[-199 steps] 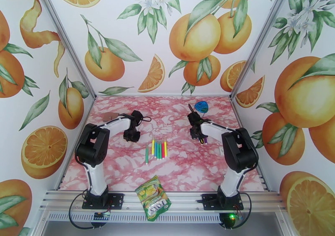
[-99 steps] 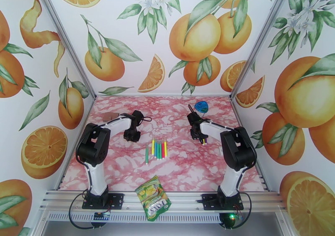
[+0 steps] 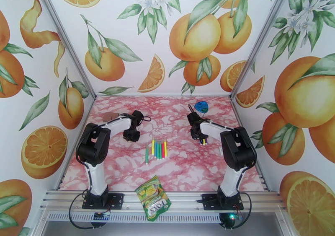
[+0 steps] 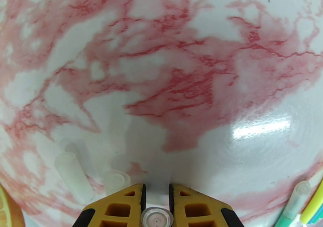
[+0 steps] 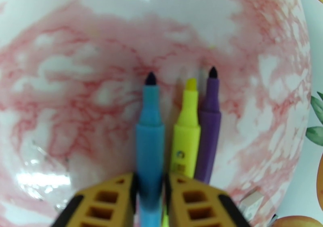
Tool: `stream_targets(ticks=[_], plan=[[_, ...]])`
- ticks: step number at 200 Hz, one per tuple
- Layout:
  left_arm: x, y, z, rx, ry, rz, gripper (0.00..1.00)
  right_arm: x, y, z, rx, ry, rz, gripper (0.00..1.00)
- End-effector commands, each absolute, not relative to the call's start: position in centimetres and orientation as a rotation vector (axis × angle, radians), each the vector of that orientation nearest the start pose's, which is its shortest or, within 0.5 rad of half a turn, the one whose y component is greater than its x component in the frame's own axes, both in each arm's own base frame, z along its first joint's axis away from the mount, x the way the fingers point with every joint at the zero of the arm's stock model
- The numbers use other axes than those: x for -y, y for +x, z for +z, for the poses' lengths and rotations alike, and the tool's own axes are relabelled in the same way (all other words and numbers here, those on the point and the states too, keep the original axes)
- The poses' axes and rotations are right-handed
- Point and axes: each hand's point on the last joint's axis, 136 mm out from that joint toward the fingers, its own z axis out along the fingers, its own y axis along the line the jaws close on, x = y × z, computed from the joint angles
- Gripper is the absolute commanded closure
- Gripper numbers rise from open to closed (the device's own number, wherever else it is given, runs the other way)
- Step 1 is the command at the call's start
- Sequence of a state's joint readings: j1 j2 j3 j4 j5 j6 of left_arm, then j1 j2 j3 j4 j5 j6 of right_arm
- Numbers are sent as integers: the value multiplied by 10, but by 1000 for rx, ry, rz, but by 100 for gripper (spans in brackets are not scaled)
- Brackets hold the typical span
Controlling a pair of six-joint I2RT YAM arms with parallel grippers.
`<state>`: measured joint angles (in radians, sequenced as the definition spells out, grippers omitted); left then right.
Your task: Open the pen caps
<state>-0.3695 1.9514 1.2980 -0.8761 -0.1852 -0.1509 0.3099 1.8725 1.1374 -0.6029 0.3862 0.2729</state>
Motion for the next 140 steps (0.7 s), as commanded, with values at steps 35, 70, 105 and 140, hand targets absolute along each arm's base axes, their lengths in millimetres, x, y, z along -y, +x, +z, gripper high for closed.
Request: stream_targets(ticks=[35, 70, 105, 140], plan=[[82, 348, 16, -3016, 283, 374, 73, -48, 378, 27, -2761, 44, -442, 72], [82, 350, 22, -3003, 275, 367, 72, -50, 381, 38, -2728, 48, -412, 68], [90, 353, 33, -2978, 273, 300, 72, -59, 380, 51, -2709, 22, -348, 67], [105, 361, 53, -2924, 267, 167, 71, -75, 381, 67, -2661, -30, -283, 65]])
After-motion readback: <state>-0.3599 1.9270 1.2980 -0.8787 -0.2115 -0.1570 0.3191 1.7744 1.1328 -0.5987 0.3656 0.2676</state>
